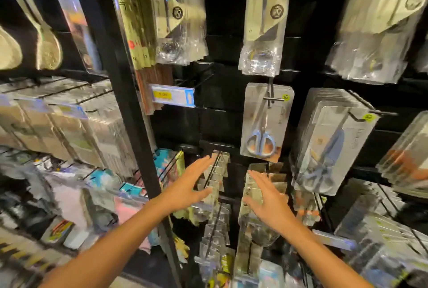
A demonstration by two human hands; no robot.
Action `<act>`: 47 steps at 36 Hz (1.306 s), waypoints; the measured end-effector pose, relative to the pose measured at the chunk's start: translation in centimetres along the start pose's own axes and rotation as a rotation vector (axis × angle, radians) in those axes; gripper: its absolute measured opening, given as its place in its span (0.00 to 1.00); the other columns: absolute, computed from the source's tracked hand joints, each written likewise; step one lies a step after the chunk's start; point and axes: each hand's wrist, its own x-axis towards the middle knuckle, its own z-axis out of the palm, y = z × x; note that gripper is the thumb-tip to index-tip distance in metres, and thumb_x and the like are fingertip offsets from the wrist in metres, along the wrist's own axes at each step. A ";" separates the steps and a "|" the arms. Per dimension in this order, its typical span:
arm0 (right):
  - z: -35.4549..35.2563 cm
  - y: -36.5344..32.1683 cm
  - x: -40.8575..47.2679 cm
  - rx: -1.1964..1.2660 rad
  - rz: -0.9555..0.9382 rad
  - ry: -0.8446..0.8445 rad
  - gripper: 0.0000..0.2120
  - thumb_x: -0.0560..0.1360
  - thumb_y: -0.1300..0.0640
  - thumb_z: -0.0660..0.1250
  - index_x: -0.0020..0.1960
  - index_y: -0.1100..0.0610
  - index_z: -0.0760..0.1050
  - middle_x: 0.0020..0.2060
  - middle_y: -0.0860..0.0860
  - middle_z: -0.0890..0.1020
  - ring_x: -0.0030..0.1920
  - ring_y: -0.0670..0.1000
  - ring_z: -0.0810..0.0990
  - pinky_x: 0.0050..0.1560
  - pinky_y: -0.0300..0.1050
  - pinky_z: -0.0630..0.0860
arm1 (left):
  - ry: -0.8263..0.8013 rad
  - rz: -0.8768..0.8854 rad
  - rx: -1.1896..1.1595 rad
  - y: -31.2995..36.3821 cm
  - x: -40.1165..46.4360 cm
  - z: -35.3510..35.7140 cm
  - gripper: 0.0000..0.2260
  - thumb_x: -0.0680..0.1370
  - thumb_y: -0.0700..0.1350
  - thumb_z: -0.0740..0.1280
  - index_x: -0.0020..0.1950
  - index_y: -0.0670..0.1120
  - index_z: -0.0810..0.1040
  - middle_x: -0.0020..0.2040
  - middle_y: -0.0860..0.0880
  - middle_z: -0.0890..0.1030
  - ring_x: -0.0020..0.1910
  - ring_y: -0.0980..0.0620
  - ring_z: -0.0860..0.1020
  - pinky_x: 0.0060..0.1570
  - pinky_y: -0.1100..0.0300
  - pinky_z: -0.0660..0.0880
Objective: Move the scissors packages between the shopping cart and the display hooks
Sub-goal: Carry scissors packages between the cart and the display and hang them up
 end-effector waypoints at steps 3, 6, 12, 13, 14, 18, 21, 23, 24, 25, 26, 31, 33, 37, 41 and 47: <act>0.8 -1.0 0.4 -0.063 -0.117 -0.049 0.33 0.80 0.50 0.68 0.80 0.46 0.58 0.79 0.45 0.60 0.79 0.46 0.57 0.79 0.43 0.56 | -0.007 -0.001 0.104 -1.0 -2.6 -0.4 0.36 0.81 0.55 0.67 0.82 0.64 0.47 0.83 0.59 0.49 0.82 0.59 0.45 0.80 0.53 0.51; 2.2 -2.5 1.1 -0.124 -0.230 -0.143 0.32 0.80 0.48 0.67 0.80 0.45 0.56 0.79 0.45 0.60 0.79 0.46 0.56 0.79 0.46 0.57 | 0.050 -0.024 0.227 -1.4 -5.6 -0.9 0.35 0.81 0.55 0.67 0.83 0.58 0.51 0.83 0.55 0.52 0.82 0.56 0.49 0.81 0.55 0.52; 5.6 -7.1 2.4 -0.165 -0.440 -0.288 0.30 0.81 0.49 0.66 0.80 0.46 0.59 0.78 0.43 0.61 0.79 0.46 0.56 0.79 0.45 0.56 | 0.057 -0.210 0.375 -2.3 -13.0 -2.4 0.35 0.80 0.65 0.54 0.83 0.53 0.53 0.83 0.52 0.52 0.82 0.50 0.51 0.80 0.58 0.48; 6.3 -8.1 2.5 -0.174 -0.464 -0.312 0.30 0.81 0.49 0.66 0.80 0.48 0.60 0.78 0.44 0.62 0.79 0.46 0.57 0.79 0.45 0.57 | 0.055 -0.266 0.385 -2.6 -14.3 -2.6 0.35 0.79 0.67 0.51 0.83 0.54 0.52 0.84 0.52 0.51 0.82 0.50 0.49 0.80 0.53 0.49; 7.1 -9.1 2.6 -0.177 -0.490 -0.340 0.29 0.81 0.49 0.66 0.79 0.48 0.61 0.77 0.44 0.63 0.78 0.47 0.58 0.78 0.45 0.58 | 0.061 -0.310 0.396 -2.7 -15.6 -2.8 0.35 0.78 0.67 0.50 0.83 0.55 0.52 0.84 0.52 0.51 0.82 0.51 0.48 0.80 0.51 0.49; 10.7 -12.7 2.5 -0.156 -0.582 -0.455 0.30 0.82 0.48 0.64 0.80 0.46 0.58 0.78 0.41 0.60 0.78 0.44 0.56 0.79 0.42 0.56 | 0.124 -0.392 0.413 -3.4 -20.7 -3.7 0.32 0.80 0.64 0.53 0.82 0.52 0.59 0.83 0.49 0.57 0.82 0.47 0.54 0.80 0.49 0.54; 14.0 -14.5 2.5 -0.147 -0.660 -0.503 0.29 0.81 0.46 0.64 0.79 0.46 0.60 0.78 0.42 0.61 0.78 0.44 0.57 0.78 0.45 0.59 | 0.153 -0.517 0.410 -4.3 -24.8 -4.2 0.32 0.81 0.65 0.53 0.82 0.52 0.61 0.82 0.48 0.61 0.81 0.44 0.59 0.78 0.44 0.60; 16.1 -15.8 2.5 -0.142 -0.695 -0.553 0.29 0.81 0.46 0.65 0.79 0.45 0.60 0.78 0.42 0.61 0.79 0.45 0.57 0.78 0.46 0.61 | 0.171 -0.606 0.427 -5.0 -27.6 -4.3 0.32 0.81 0.67 0.49 0.82 0.55 0.59 0.81 0.49 0.61 0.80 0.44 0.59 0.77 0.43 0.60; 17.1 -16.5 2.6 -0.138 -0.710 -0.579 0.29 0.81 0.46 0.65 0.79 0.45 0.60 0.78 0.42 0.61 0.79 0.46 0.57 0.78 0.47 0.61 | 0.184 -0.631 0.440 -5.3 -28.9 -4.5 0.31 0.81 0.68 0.48 0.82 0.55 0.59 0.81 0.48 0.63 0.79 0.43 0.61 0.76 0.42 0.62; 18.0 -17.2 2.6 -0.137 -0.729 -0.598 0.29 0.81 0.46 0.64 0.79 0.45 0.59 0.78 0.43 0.62 0.79 0.47 0.58 0.77 0.48 0.62 | 0.188 -0.663 0.451 -5.7 -30.3 -4.6 0.32 0.82 0.68 0.47 0.81 0.54 0.60 0.80 0.47 0.63 0.79 0.43 0.62 0.75 0.41 0.63; 19.0 -17.9 2.6 -0.139 -0.748 -0.612 0.29 0.81 0.46 0.64 0.79 0.45 0.59 0.77 0.43 0.62 0.78 0.47 0.59 0.77 0.49 0.63 | 0.178 -0.706 0.458 -6.0 -31.6 -4.8 0.32 0.82 0.68 0.46 0.81 0.53 0.60 0.81 0.47 0.62 0.79 0.43 0.61 0.76 0.41 0.61; 23.7 -22.0 2.7 -0.165 -0.782 -0.719 0.29 0.82 0.47 0.64 0.80 0.47 0.58 0.77 0.45 0.62 0.77 0.47 0.58 0.77 0.44 0.58 | 0.159 -0.895 0.418 -8.4 -38.4 -5.6 0.33 0.80 0.68 0.48 0.83 0.54 0.57 0.83 0.52 0.54 0.82 0.47 0.51 0.80 0.44 0.52; 25.5 -23.8 2.7 -0.180 -0.797 -0.751 0.29 0.82 0.47 0.64 0.80 0.47 0.57 0.78 0.45 0.61 0.78 0.47 0.58 0.77 0.43 0.57 | 0.166 -0.938 0.406 -9.5 -41.2 -5.9 0.33 0.81 0.69 0.48 0.83 0.55 0.56 0.83 0.52 0.54 0.82 0.46 0.52 0.79 0.42 0.54; 29.7 -27.6 2.8 -0.231 -0.815 -0.804 0.30 0.82 0.45 0.63 0.80 0.47 0.57 0.79 0.44 0.59 0.79 0.47 0.55 0.76 0.40 0.55 | 0.208 -1.048 0.388 -10.7 -45.4 -7.7 0.36 0.77 0.70 0.45 0.83 0.55 0.54 0.83 0.52 0.54 0.82 0.49 0.49 0.79 0.49 0.47; 33.8 -31.7 2.8 -0.288 -0.844 -0.866 0.30 0.83 0.46 0.62 0.81 0.50 0.57 0.79 0.46 0.60 0.79 0.49 0.56 0.76 0.40 0.54 | 0.223 -1.143 0.380 -12.3 -49.5 -9.2 0.38 0.76 0.70 0.45 0.83 0.53 0.55 0.83 0.51 0.52 0.83 0.45 0.50 0.79 0.49 0.45; 41.3 -36.9 3.0 -0.331 -0.880 -0.940 0.30 0.83 0.46 0.62 0.81 0.50 0.56 0.80 0.47 0.59 0.79 0.49 0.55 0.71 0.32 0.48 | 0.238 -1.275 0.331 -15.3 -56.1 -10.3 0.43 0.74 0.75 0.39 0.82 0.54 0.57 0.83 0.49 0.54 0.82 0.43 0.53 0.78 0.50 0.47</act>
